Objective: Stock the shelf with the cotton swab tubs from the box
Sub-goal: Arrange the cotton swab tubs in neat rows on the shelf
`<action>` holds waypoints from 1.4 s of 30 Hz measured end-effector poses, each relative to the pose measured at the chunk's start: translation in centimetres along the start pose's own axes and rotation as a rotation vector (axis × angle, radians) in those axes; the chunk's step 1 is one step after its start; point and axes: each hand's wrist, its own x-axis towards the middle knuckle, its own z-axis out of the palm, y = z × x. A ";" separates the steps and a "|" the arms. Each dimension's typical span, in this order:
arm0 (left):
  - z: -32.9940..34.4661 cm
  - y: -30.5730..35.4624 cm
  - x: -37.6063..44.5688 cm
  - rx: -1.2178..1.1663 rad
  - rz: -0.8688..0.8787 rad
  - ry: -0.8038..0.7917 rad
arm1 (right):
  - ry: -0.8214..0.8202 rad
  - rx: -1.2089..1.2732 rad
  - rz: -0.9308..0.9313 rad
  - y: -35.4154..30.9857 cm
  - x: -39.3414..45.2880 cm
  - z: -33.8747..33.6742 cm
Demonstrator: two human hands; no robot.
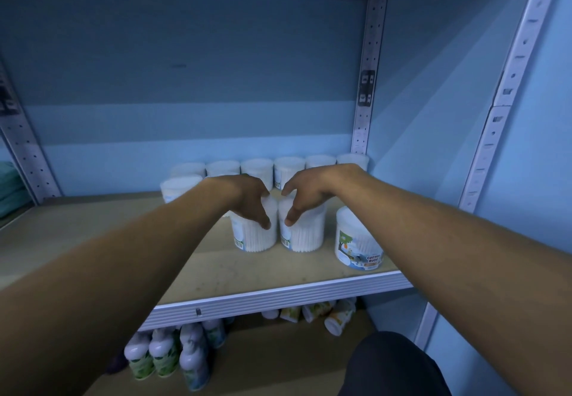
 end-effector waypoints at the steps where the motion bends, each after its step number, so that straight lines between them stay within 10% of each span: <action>1: -0.2 -0.2 0.2 0.011 -0.005 -0.016 | 0.013 0.003 0.003 0.1 -0.1 -0.2; 42: -2.4 -1.2 -0.3 -0.310 -0.029 -0.266 | -0.054 0.142 0.014 0.8 -0.3 -0.8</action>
